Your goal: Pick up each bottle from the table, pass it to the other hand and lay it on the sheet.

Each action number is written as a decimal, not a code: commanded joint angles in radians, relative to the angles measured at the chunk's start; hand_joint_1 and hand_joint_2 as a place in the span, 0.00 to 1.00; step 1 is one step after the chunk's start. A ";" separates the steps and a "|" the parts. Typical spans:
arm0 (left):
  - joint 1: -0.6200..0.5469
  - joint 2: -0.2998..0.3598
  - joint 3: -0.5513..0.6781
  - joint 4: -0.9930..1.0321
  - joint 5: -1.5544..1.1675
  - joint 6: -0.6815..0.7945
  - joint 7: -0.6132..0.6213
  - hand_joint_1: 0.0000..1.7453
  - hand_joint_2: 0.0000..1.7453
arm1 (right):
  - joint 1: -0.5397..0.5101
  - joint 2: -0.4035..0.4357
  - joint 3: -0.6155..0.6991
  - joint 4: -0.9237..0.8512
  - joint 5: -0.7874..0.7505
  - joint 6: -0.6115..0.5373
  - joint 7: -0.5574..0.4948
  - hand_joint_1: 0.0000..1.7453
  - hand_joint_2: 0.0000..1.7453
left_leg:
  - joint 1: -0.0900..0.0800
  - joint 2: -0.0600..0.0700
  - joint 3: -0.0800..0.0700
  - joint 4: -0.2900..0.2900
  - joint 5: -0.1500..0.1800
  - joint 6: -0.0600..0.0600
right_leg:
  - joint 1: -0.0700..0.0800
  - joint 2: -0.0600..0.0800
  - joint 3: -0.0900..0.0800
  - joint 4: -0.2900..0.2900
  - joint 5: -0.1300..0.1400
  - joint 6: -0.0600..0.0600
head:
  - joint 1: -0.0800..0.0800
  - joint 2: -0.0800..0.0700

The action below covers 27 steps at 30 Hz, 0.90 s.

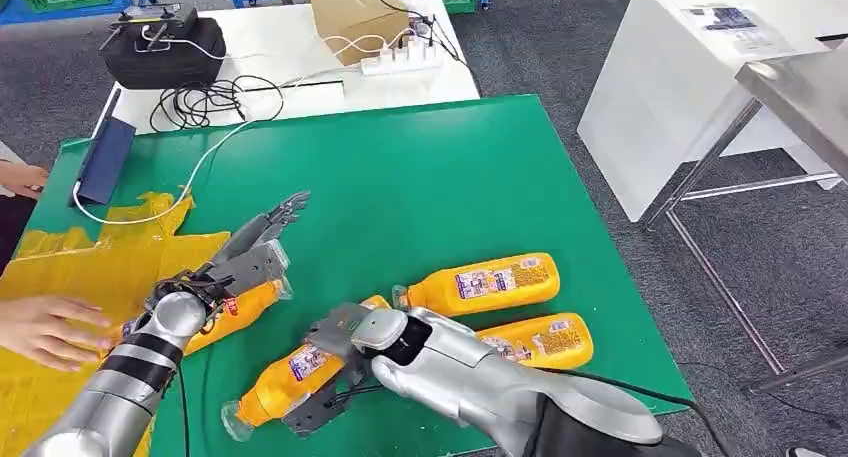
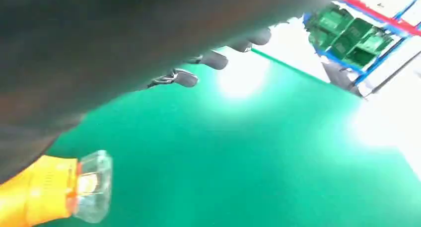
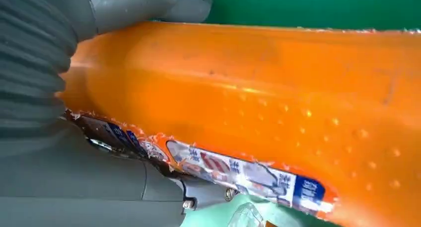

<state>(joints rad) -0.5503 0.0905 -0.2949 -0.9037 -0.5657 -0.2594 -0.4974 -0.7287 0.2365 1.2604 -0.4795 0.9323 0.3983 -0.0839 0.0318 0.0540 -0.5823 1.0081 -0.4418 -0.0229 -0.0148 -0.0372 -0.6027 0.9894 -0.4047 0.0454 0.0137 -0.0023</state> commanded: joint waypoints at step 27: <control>0.406 -0.175 0.443 -0.741 0.589 -0.038 0.125 0.00 1.00 | 0.460 -0.075 -0.756 -0.797 -0.578 -0.460 -0.104 1.00 1.00 | 0.000 -0.008 -0.007 0.000 -0.001 0.002 | 0.000 -0.002 -0.004 0.000 -0.001 -0.001 | 0.001 0.000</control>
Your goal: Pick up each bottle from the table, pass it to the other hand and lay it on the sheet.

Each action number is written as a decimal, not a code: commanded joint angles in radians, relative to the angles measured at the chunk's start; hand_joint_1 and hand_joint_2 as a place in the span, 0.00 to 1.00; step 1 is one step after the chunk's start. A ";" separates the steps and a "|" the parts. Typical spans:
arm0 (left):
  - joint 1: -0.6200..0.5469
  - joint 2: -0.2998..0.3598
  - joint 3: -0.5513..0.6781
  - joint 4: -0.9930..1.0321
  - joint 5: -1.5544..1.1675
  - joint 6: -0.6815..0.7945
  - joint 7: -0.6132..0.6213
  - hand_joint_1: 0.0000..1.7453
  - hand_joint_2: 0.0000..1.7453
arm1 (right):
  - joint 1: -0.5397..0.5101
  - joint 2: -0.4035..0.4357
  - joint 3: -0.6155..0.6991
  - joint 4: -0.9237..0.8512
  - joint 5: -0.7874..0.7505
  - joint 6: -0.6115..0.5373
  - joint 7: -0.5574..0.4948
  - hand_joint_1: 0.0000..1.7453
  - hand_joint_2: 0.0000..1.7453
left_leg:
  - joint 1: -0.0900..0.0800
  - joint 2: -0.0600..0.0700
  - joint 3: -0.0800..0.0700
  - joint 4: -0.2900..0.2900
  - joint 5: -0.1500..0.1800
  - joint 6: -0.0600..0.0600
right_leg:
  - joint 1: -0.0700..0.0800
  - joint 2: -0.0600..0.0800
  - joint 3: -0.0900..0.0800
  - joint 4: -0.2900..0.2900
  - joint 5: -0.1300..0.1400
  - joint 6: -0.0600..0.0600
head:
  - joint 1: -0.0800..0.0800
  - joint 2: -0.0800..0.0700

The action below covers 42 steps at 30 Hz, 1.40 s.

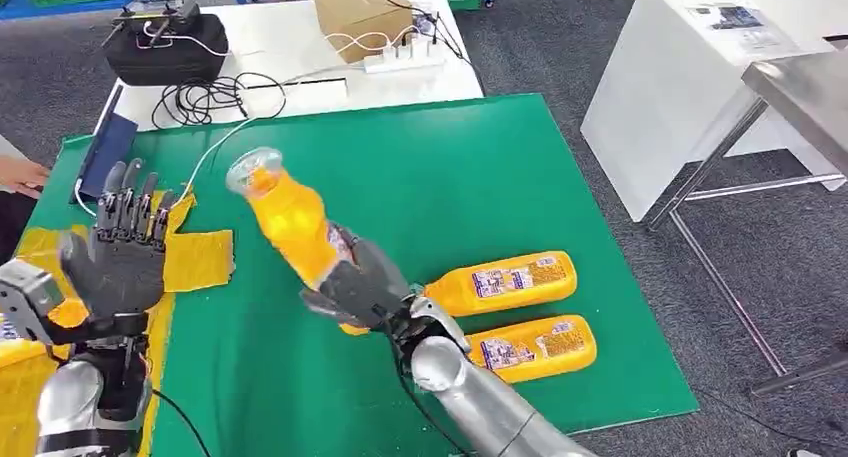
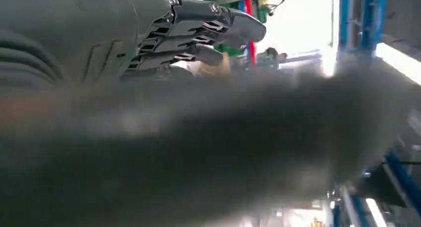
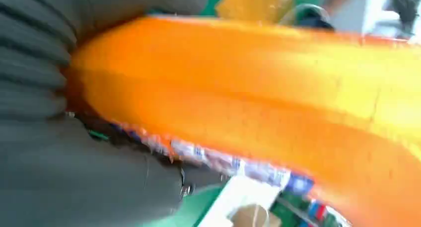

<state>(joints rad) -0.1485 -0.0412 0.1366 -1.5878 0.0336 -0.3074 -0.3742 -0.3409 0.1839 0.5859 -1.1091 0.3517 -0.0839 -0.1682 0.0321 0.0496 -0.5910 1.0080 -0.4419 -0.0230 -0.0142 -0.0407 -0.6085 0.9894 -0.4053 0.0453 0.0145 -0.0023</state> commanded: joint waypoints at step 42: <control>0.029 0.006 -0.260 -0.004 -0.033 -0.136 0.004 0.00 1.00 | -0.095 -0.036 0.360 -0.052 0.096 0.200 0.122 1.00 1.00 | 0.000 -0.002 0.002 -0.001 0.000 0.002 | 0.000 0.002 0.001 -0.001 0.000 -0.001 | 0.000 0.000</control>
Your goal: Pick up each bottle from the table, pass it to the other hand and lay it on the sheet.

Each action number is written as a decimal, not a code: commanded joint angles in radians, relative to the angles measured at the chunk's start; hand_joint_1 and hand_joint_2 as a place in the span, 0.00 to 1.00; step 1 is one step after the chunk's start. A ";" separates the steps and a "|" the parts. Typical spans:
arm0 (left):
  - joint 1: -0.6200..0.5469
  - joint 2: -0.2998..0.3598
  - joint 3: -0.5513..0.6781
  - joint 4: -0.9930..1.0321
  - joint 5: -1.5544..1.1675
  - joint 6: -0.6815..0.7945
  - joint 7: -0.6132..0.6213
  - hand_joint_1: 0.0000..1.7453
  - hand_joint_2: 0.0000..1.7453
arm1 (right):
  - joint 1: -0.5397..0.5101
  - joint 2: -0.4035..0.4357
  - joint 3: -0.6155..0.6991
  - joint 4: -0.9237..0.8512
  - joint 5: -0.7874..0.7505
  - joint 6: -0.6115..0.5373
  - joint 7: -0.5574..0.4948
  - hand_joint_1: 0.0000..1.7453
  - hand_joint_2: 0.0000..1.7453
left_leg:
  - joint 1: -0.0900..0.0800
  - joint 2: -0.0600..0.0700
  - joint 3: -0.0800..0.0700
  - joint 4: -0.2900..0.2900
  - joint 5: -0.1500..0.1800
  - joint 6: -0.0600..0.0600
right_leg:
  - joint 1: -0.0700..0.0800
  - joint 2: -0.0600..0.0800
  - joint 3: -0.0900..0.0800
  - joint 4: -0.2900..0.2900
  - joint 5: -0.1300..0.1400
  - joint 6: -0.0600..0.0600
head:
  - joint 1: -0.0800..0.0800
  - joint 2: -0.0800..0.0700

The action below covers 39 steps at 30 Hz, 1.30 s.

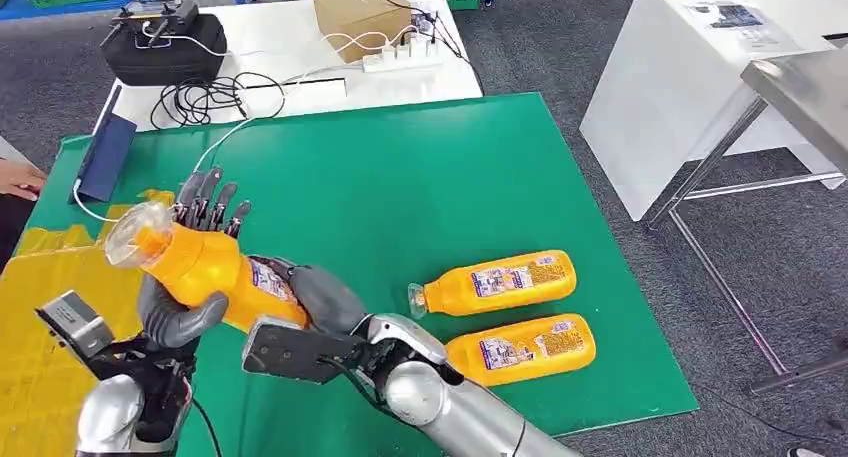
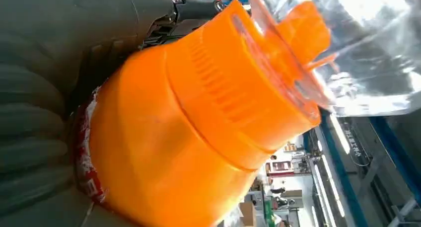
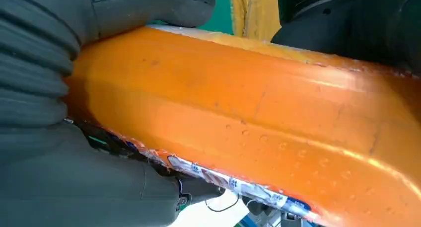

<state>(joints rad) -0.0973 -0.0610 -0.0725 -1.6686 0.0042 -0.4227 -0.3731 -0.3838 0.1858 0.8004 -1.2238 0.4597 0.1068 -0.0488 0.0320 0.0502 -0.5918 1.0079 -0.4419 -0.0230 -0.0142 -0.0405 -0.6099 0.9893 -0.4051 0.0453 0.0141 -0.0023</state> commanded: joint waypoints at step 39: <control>0.104 0.184 -0.002 0.016 -1.219 0.715 0.012 1.00 1.00 | 0.120 -0.233 -0.176 -0.356 0.196 -0.152 -0.029 0.00 1.00 | -0.001 -0.006 0.004 -0.002 -0.001 0.003 | -0.001 0.000 0.005 -0.002 -0.001 -0.001 | 0.001 0.000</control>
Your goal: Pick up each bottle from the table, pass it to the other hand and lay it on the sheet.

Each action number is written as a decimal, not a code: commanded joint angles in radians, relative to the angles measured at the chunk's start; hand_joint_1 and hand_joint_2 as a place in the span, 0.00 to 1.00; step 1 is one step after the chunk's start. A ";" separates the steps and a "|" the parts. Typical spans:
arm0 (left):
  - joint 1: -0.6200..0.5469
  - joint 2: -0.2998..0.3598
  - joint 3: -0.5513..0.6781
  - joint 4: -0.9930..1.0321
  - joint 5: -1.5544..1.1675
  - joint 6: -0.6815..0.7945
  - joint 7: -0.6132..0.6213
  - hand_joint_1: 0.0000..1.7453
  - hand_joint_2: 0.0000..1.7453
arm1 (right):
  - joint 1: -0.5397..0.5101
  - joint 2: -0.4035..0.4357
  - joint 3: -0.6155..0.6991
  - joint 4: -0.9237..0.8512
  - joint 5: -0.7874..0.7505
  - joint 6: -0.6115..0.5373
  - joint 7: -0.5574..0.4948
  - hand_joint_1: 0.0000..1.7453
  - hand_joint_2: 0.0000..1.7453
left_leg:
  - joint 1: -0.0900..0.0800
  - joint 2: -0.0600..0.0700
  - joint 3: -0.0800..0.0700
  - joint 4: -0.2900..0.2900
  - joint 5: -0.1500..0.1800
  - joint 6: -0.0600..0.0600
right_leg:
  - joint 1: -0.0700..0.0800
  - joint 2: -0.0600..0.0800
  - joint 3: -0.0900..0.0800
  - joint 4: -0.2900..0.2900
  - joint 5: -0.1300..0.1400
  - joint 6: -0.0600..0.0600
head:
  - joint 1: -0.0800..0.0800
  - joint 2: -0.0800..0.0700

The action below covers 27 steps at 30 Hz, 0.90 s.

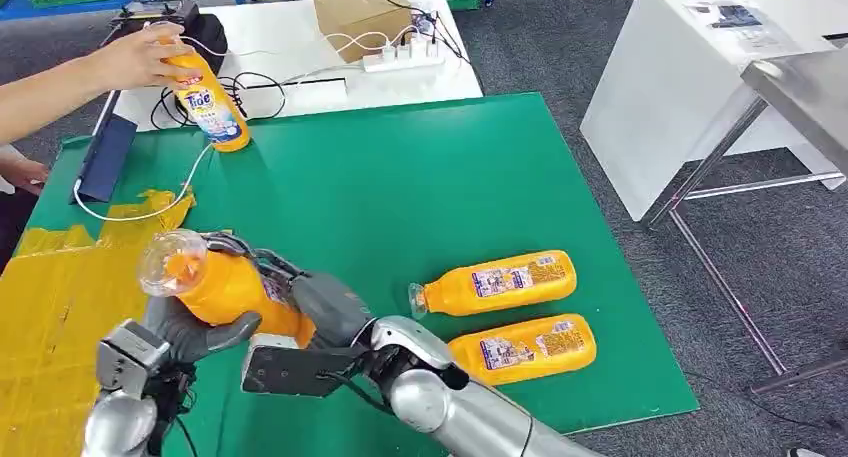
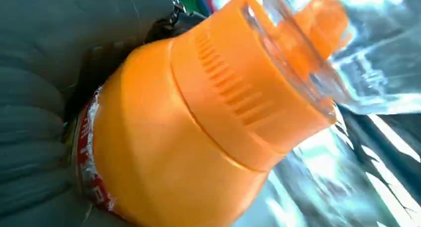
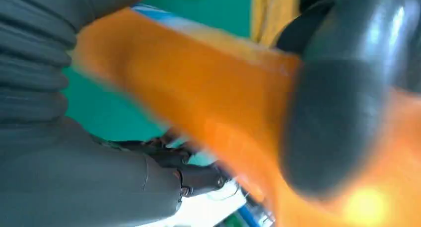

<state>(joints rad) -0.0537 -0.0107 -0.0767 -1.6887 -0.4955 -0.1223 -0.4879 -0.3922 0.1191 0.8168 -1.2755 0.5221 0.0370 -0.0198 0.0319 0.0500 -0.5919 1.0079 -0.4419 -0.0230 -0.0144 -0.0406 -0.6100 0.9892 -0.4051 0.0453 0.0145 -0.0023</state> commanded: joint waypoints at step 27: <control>-0.231 0.337 -0.152 1.018 -1.005 0.345 0.392 0.00 1.00 | 0.217 -0.665 -0.240 -0.242 -0.011 0.267 -0.097 0.00 1.00 | -0.002 -0.008 0.008 -0.004 0.001 0.003 | -0.003 -0.001 0.009 -0.003 0.001 -0.001 | 0.000 0.000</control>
<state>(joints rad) -0.1261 0.3452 -0.1095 -1.0581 -1.5415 0.2273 -0.1148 -0.0787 -0.3491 0.4742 -1.6785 0.5634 0.1836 -0.1518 0.0315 0.0467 -0.5879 1.0070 -0.4428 -0.0236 -0.0157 -0.0454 -0.6047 0.9888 -0.4060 0.0451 0.0141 -0.0023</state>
